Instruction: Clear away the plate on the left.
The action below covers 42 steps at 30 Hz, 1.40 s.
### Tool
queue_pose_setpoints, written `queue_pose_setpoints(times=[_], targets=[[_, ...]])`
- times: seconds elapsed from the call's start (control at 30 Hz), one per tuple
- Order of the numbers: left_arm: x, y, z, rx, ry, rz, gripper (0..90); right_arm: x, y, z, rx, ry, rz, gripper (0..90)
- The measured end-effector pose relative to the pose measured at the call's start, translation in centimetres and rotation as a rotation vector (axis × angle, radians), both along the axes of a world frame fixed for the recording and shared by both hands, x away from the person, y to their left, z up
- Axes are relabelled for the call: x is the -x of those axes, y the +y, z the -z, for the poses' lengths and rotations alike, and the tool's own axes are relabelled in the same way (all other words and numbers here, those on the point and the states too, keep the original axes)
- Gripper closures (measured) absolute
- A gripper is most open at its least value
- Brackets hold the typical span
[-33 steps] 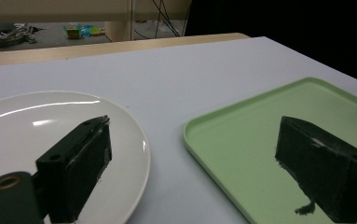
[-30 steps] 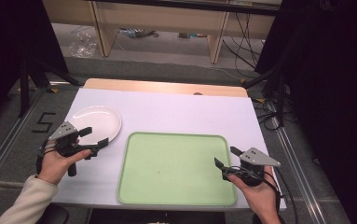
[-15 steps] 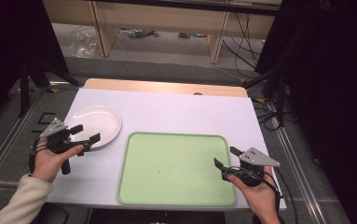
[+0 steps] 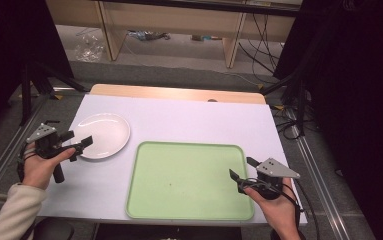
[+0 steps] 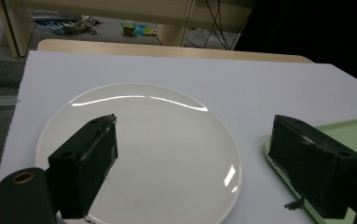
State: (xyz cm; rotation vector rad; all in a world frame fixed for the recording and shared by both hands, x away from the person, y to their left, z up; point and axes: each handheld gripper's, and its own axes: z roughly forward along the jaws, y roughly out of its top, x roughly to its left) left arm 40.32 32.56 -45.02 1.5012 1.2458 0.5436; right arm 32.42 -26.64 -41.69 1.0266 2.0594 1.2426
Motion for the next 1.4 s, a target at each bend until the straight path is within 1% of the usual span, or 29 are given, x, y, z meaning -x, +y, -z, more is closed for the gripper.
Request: queue_pose_setpoints(times=[0.07,0.2,0.3,0.33,0.37,0.43,0.47,0.5,0.57,0.63,0.67,0.73,0.77,0.8,0.87,0.9,0.93,0.97,1.0,1.03,1.07,1.1,1.13,1.17,1.2,1.23,1.33,1.37,1.4], targets=[[-0.2,0.6,0.2,-0.001,0.007,-0.017,14.8,0.0,0.0,0.0,0.001,0.0,0.0,27.7],[-0.6,1.6,0.8,0.011,0.028,-0.048,14.8,0.0,0.0,0.0,0.003,-0.001,-0.002,27.7],[-0.8,2.0,1.0,0.017,0.037,-0.059,14.8,0.0,0.0,0.0,0.003,0.0,-0.002,27.7],[-0.9,2.2,1.1,0.02,0.044,-0.065,14.8,-0.1,0.0,0.0,0.005,-0.004,-0.001,27.7],[-1.0,2.6,1.3,0.019,0.066,-0.079,14.8,-0.1,0.0,0.0,0.009,-0.013,-0.001,27.7],[-1.2,2.8,1.5,0.023,0.067,-0.087,14.8,-0.1,0.0,0.0,0.009,-0.013,-0.001,27.8],[-1.3,3.2,1.7,0.026,0.09,-0.097,14.9,-0.1,0.0,0.0,0.009,-0.013,-0.001,27.7],[-1.3,3.2,1.7,0.026,0.09,-0.097,14.9,-0.1,0.0,0.0,0.009,-0.013,-0.001,27.7],[-1.4,3.6,2.0,0.032,0.103,-0.107,15.1,-0.1,0.0,0.0,0.008,-0.013,-0.001,27.7],[-1.5,4.0,2.4,0.036,0.127,-0.12,15.2,-0.2,0.1,0.1,0.006,-0.018,0.001,27.7],[-1.6,4.2,2.7,0.038,0.143,-0.13,15.5,-0.1,0.1,0.0,0.008,-0.012,-0.001,27.7],[-1.7,4.5,3.0,0.05,0.161,-0.133,15.6,-0.2,0.1,0.1,0.006,-0.018,0.001,27.7],[-1.7,4.5,3.0,0.05,0.161,-0.133,15.6,-0.2,0.1,0.1,0.006,-0.018,0.001,27.7],[-1.7,4.6,3.1,0.058,0.17,-0.134,15.8,-0.2,0.1,0.1,0.007,-0.017,0.001,27.7],[-1.8,4.7,3.5,0.072,0.191,-0.141,16.1,-0.2,0.1,0.1,0.011,-0.01,-0.003,27.7],[-1.8,4.8,3.6,0.079,0.2,-0.144,16.5,-0.1,0.2,0.1,0.004,0.008,-0.003,27.7],[-1.8,4.8,3.6,0.079,0.2,-0.144,16.9,-0.1,0.2,0.1,0.004,0.008,-0.003,27.7],[-1.9,4.8,3.7,0.079,0.209,-0.146,17.3,-0.1,0.1,0.0,0.006,0.009,-0.002,27.7],[-1.9,4.9,3.8,0.074,0.226,-0.159,17.8,-0.1,0.1,0.1,0.007,0.009,-0.002,27.7],[-1.9,4.9,3.8,0.074,0.226,-0.159,18.4,-0.1,0.1,0.1,0.007,0.009,-0.002,27.7],[-1.9,5.0,3.9,0.084,0.229,-0.156,18.4,-0.1,0.2,0.1,0.005,0.007,-0.001,27.7],[-2.0,4.9,4.1,0.105,0.24,-0.157,19.2,-0.2,0.1,0.1,0.013,-0.008,-0.006,27.7],[-2.0,4.9,4.1,0.105,0.24,-0.157,19.8,-0.2,0.1,0.1,0.015,-0.008,-0.006,27.7],[-2.1,4.9,4.1,0.103,0.25,-0.156,19.8,-0.2,0.1,0.1,0.015,-0.008,-0.006,27.7],[-2.3,4.8,4.4,0.112,0.267,-0.157,21.1,-0.2,0.2,0.1,0.013,-0.006,-0.009,27.8],[-2.3,4.8,4.4,0.112,0.267,-0.157,21.5,-0.2,0.2,0.1,0.013,-0.006,-0.009,27.8],[-2.6,4.7,4.7,0.114,0.29,-0.149,22.9,-0.2,0.2,0.1,0.013,-0.005,-0.009,27.8],[-2.8,4.6,4.8,0.115,0.298,-0.147,24.2,-0.1,0.2,0.1,0.008,0.01,-0.009,27.8],[-2.8,4.6,4.8,0.115,0.298,-0.147,24.8,-0.1,0.2,0.1,0.008,0.01,-0.009,27.8]])
